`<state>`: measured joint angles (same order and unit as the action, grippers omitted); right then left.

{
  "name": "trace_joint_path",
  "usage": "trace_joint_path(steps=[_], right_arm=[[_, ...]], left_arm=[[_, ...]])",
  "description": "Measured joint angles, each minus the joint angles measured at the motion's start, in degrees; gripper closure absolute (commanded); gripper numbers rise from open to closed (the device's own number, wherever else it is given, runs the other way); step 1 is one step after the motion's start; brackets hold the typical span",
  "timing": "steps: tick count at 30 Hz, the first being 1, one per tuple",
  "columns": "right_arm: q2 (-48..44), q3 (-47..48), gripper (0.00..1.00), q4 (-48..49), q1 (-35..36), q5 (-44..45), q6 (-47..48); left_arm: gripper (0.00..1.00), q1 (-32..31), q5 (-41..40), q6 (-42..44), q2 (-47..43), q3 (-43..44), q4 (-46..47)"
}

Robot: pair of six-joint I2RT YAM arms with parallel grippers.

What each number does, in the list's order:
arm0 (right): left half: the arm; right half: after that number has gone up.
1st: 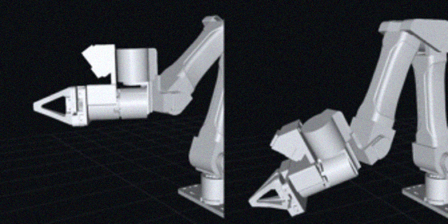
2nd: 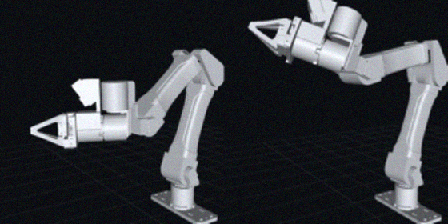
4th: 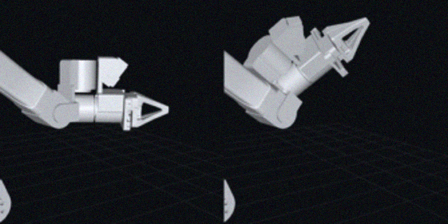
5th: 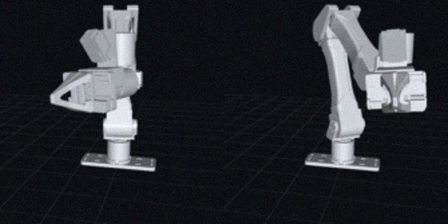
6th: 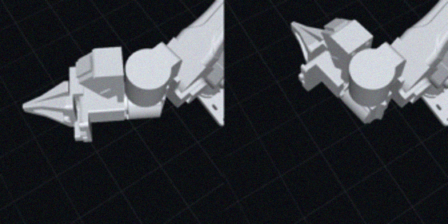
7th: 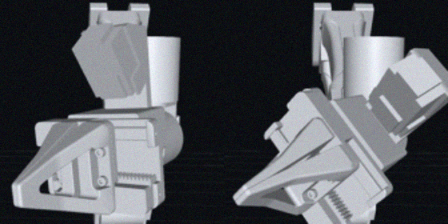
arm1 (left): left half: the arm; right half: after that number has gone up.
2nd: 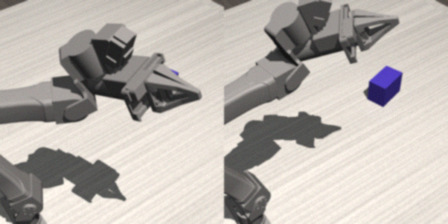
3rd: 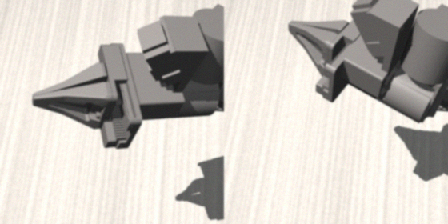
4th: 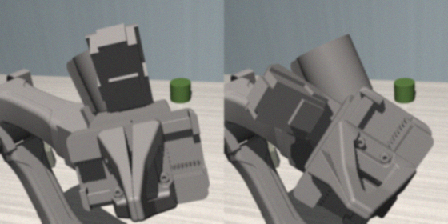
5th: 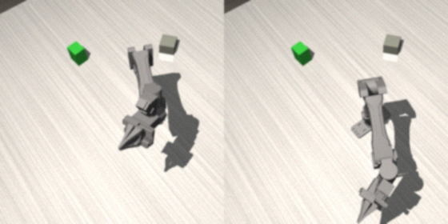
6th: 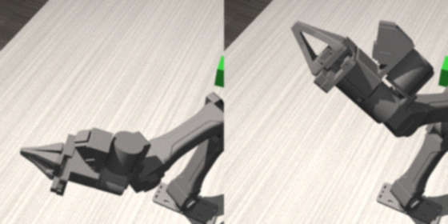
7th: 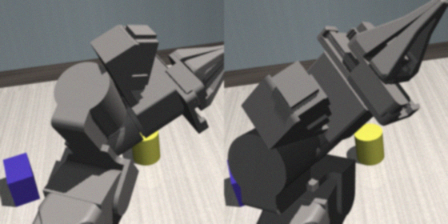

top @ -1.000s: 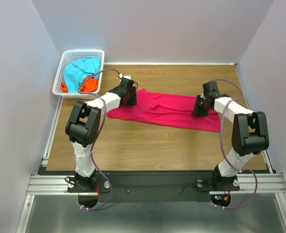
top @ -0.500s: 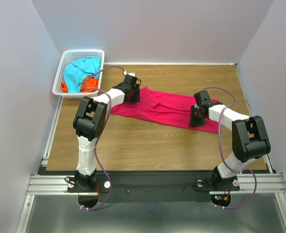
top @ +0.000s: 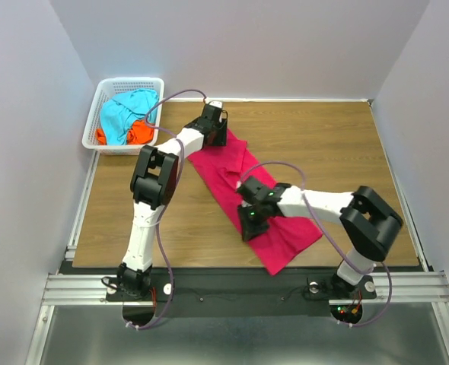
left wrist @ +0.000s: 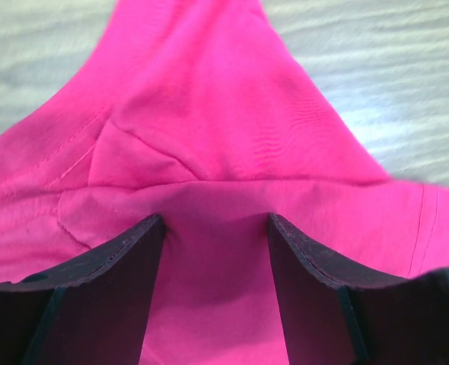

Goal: Fold and stack the t-shirts
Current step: Fold the tshirt

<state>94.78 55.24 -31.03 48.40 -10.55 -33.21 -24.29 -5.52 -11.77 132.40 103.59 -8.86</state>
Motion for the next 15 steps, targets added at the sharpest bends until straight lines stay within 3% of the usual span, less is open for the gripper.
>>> trace_joint_path(steps=[4,9,15], right_arm=[[4.5,8.0,0.67,-0.7,5.9,-0.4,-0.9],[4.2,13.5,0.63,-1.3,5.6,2.3,-0.3],[-2.5,14.3,0.59,-5.2,3.0,9.6,2.0]], left_arm=[[0.3,0.0,1.4,1.3,0.7,1.1,0.5],[0.28,0.3,2.7,2.8,-1.6,-1.4,2.5],[0.23,0.6,2.8,3.4,-15.7,-8.1,3.7]])
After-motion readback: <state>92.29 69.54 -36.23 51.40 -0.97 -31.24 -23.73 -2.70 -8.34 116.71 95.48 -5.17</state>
